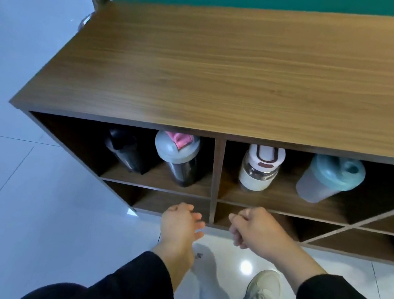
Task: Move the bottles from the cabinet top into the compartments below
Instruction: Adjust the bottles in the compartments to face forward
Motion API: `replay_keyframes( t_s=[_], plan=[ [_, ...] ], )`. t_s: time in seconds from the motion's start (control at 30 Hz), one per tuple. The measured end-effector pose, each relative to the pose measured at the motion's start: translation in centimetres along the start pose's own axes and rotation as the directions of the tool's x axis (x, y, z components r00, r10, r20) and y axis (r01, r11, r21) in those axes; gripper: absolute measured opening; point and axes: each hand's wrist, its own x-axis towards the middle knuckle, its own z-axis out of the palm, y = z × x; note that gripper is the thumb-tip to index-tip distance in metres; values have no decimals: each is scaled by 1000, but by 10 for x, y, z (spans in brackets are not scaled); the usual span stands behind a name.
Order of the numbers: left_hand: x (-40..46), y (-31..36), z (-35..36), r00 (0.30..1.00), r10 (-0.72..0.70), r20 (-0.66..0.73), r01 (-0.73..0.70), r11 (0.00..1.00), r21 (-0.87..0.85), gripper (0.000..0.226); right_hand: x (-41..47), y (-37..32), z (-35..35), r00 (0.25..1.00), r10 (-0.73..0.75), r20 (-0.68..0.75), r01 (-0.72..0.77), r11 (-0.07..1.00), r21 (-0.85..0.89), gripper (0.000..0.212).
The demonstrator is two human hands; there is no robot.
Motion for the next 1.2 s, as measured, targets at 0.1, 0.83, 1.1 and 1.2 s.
replay_keyframes(
  t_s=[0.1, 0.83, 1.1, 1.2],
  plan=[
    [9, 27, -27, 984, 158, -81, -163, 985, -55, 30, -14, -18, 37, 992, -105, 74, 107, 994, -28, 25],
    [63, 71, -45, 864, 456, 216, -497, 842, 210, 40, 40, -100, 116, 958, -94, -270, 200, 894, 400, 76],
    [64, 83, -45, 855, 414, 312, -479, 860, 174, 51, 39, -93, 125, 961, -28, -275, 155, 878, 453, 71],
    [65, 77, -43, 842, 383, 379, -480, 853, 206, 59, 40, -93, 126, 966, -31, -256, 148, 879, 453, 71]
  ],
)
